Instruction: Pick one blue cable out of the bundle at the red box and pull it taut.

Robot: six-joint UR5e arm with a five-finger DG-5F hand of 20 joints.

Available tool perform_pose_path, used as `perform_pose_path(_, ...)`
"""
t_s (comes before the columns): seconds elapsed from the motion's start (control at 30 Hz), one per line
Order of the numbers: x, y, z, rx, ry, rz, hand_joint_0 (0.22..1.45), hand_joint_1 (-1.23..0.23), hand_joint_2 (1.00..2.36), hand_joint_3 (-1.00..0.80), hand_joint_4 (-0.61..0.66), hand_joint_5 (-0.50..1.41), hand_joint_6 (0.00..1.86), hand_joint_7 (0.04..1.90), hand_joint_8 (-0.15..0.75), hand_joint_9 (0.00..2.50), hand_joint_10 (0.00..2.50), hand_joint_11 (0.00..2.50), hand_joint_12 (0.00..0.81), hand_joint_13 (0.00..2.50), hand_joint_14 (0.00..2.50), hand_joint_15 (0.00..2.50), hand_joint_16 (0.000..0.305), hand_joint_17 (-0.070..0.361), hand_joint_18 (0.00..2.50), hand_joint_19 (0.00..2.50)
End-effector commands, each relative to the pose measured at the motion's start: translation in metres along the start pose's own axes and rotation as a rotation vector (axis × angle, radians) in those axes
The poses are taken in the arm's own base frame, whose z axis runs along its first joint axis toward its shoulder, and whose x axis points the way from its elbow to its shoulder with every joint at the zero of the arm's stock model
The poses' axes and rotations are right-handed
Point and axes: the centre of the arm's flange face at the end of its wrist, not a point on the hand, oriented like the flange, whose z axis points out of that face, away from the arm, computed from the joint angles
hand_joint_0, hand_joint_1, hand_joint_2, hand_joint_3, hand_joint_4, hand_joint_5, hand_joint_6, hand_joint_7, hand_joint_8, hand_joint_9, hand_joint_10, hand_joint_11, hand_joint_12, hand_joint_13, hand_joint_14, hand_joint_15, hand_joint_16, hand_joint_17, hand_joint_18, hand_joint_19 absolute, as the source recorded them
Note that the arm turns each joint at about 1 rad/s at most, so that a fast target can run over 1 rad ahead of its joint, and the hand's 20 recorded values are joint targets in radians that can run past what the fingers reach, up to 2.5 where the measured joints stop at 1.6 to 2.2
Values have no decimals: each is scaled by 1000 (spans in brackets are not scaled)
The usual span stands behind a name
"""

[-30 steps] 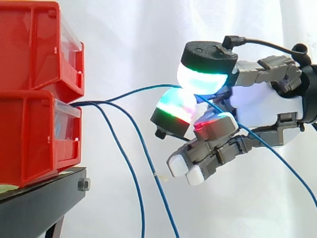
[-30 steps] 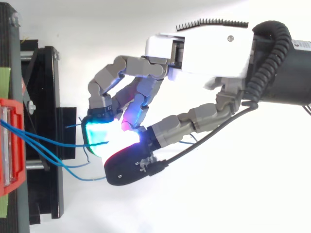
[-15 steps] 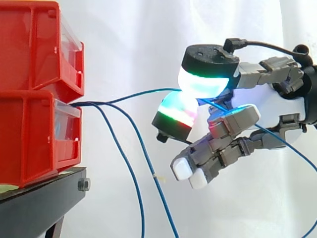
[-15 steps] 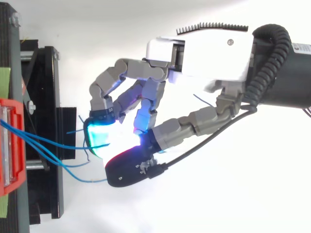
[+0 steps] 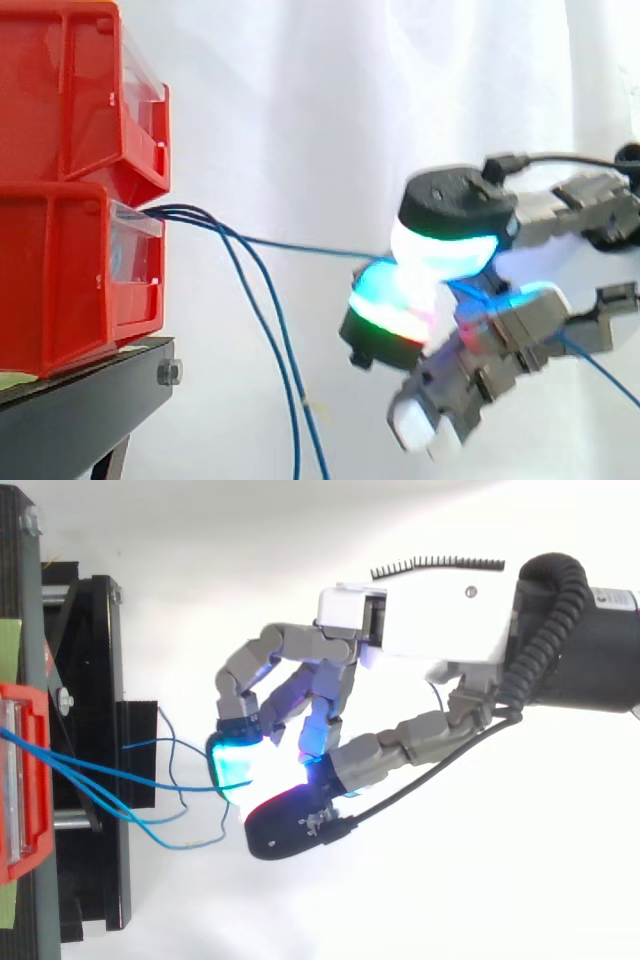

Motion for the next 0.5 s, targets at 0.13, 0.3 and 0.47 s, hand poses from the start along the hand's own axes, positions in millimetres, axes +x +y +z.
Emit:
perform_pose_path(0.13,10,-23,-2,-16,7,13,609,-859,1023,-82,76,-98,887,1101,342,1407,6,1508,371,792,19,489,49,111,634,365)
perform_pose_path(0.3,10,-22,-1,-19,8,14,613,-857,1023,-91,70,-98,888,1093,340,1401,5,1519,370,793,20,491,49,109,627,363)
perform_pose_path(0.47,10,-22,-1,-18,8,11,611,-857,1023,-84,70,-98,888,1091,341,1403,5,1505,371,792,21,483,48,108,623,365)
